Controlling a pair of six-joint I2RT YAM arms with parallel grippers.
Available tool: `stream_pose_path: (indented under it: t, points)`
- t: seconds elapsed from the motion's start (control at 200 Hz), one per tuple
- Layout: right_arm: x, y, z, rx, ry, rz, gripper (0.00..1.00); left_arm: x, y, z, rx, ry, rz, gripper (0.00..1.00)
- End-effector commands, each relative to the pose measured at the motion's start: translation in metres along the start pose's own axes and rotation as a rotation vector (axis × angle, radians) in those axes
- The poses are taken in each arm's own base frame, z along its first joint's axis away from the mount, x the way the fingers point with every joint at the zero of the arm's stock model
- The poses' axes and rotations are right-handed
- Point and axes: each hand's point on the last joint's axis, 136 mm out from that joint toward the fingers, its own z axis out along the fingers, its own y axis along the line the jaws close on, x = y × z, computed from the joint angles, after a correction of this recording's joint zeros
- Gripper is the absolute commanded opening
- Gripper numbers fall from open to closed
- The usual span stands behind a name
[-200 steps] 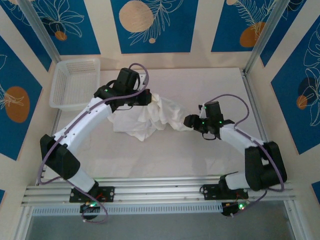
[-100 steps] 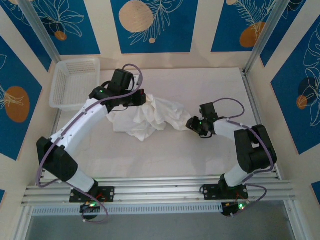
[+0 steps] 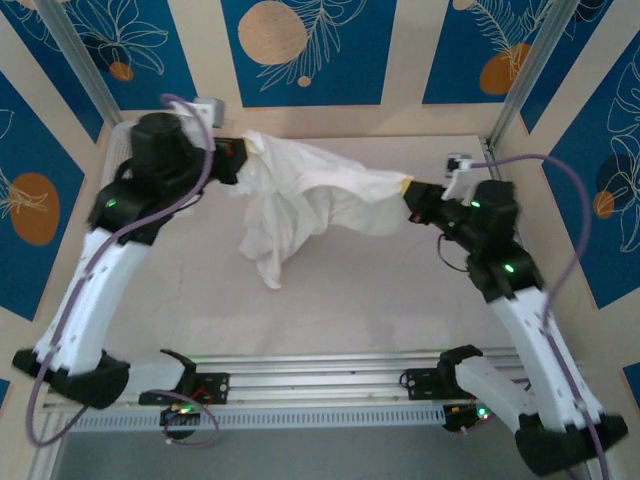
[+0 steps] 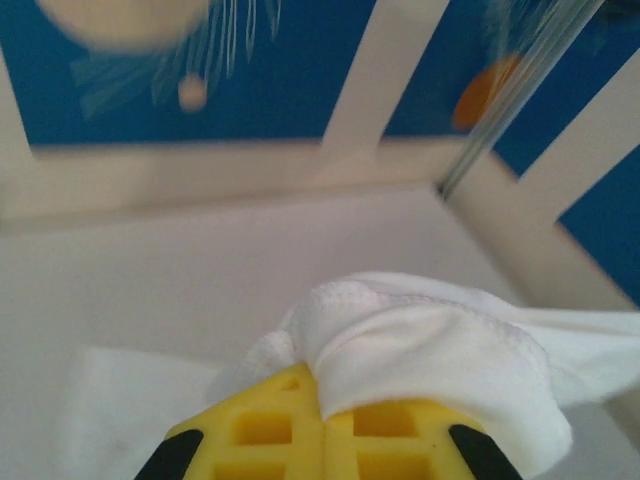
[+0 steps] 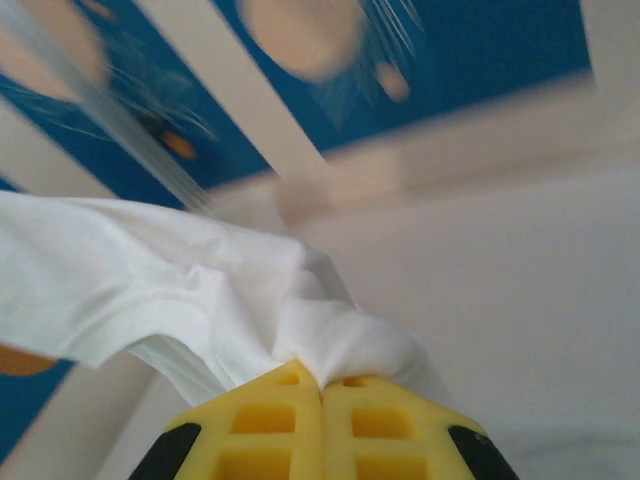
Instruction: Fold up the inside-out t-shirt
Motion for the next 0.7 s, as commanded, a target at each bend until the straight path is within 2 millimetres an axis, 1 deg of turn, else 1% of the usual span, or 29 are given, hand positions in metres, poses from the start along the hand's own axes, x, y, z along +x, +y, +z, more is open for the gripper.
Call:
stream_pose_path:
  t: [0.0, 0.06, 0.11, 0.18, 0.215, 0.265, 0.305, 0.34, 0.405, 0.475, 0.515, 0.555, 0.605, 0.65, 0.695]
  points:
    - [-0.022, 0.054, -0.046, -0.152, -0.012, -0.197, 0.0, -0.086, -0.017, -0.09, -0.009, -0.361, 0.152, 0.0]
    - [-0.038, 0.084, -0.069, -0.239, -0.043, -0.248, 0.0, -0.103, -0.028, -0.122, 0.017, -0.456, 0.189, 0.0]
    - [-0.051, 0.106, -0.089, -0.306, -0.078, -0.281, 0.0, -0.111, -0.034, -0.144, 0.036, -0.517, 0.209, 0.0]
    - [-0.069, 0.127, -0.111, -0.358, -0.141, -0.31, 0.0, -0.117, -0.037, -0.164, 0.035, -0.568, 0.218, 0.0]
    - [-0.079, 0.133, -0.12, -0.359, -0.175, -0.317, 0.0, -0.119, -0.036, -0.17, 0.025, -0.582, 0.217, 0.0]
    - [-0.093, 0.136, -0.128, -0.336, -0.222, -0.314, 0.0, -0.121, -0.031, -0.175, -0.003, -0.597, 0.207, 0.0]
    - [-0.103, 0.134, -0.129, -0.298, -0.247, -0.305, 0.0, -0.121, -0.027, -0.176, -0.028, -0.598, 0.201, 0.0]
    - [-0.111, 0.13, -0.126, -0.258, -0.257, -0.3, 0.0, -0.121, -0.023, -0.174, -0.05, -0.593, 0.193, 0.0]
    - [-0.125, 0.114, -0.111, -0.157, -0.251, -0.266, 0.0, -0.119, -0.013, -0.163, -0.098, -0.559, 0.175, 0.0]
    - [-0.135, 0.094, -0.084, -0.048, -0.207, -0.223, 0.0, -0.113, 0.0, -0.142, -0.158, -0.486, 0.146, 0.0]
    - [-0.139, 0.081, -0.067, 0.012, -0.172, -0.189, 0.0, -0.107, 0.009, -0.126, -0.198, -0.432, 0.128, 0.0]
    - [-0.14, 0.067, -0.047, 0.054, -0.125, -0.154, 0.0, -0.099, 0.018, -0.108, -0.234, -0.376, 0.113, 0.0]
    - [-0.14, 0.046, -0.022, 0.084, -0.061, -0.074, 0.0, -0.084, 0.03, -0.08, -0.281, -0.293, 0.1, 0.0]
    - [-0.136, 0.026, 0.004, 0.069, 0.008, 0.018, 0.0, -0.07, 0.04, -0.054, -0.313, -0.221, 0.101, 0.0]
    - [-0.129, 0.001, 0.03, 0.067, 0.068, 0.105, 0.0, -0.053, 0.053, -0.025, -0.352, -0.144, 0.102, 0.0]
